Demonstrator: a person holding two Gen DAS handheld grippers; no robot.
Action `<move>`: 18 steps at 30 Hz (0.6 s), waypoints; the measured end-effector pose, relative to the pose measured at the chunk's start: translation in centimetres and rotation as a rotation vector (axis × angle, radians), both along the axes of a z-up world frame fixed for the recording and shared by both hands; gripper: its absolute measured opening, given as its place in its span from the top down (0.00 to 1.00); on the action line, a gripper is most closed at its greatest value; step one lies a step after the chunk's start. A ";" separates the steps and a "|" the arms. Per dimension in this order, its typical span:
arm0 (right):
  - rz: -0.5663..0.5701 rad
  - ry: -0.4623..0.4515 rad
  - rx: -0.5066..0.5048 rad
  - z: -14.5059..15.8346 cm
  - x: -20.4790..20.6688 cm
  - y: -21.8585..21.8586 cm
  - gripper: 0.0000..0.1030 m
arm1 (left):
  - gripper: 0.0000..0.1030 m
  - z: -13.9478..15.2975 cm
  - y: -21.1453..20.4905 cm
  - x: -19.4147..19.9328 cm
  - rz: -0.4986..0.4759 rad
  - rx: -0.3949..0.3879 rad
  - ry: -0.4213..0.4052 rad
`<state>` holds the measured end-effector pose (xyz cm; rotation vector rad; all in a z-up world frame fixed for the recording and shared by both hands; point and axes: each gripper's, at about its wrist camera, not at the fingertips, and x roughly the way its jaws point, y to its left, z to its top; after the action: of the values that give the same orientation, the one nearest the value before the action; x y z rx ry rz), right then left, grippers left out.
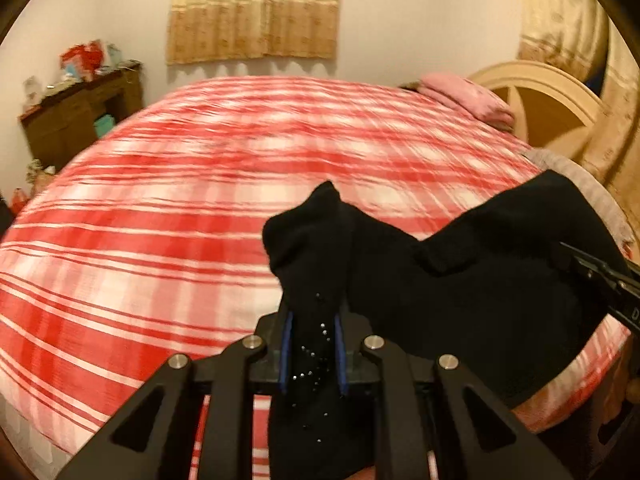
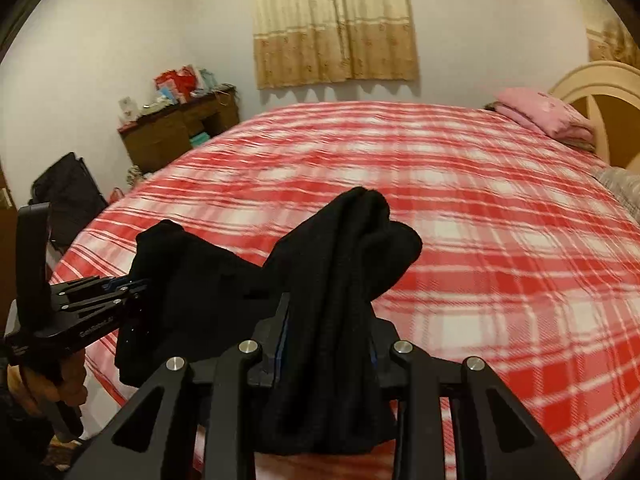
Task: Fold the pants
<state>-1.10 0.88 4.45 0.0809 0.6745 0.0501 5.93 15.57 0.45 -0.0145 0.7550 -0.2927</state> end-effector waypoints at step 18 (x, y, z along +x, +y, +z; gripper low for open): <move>0.218 -0.024 0.211 -4.8 14.4 12.8 0.70 | 0.82 0.9 13.6 6.1 0.324 0.170 -0.085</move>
<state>13.30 13.64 -0.36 0.2094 0.6503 0.3317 12.04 29.18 1.40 0.0354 0.6790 0.0795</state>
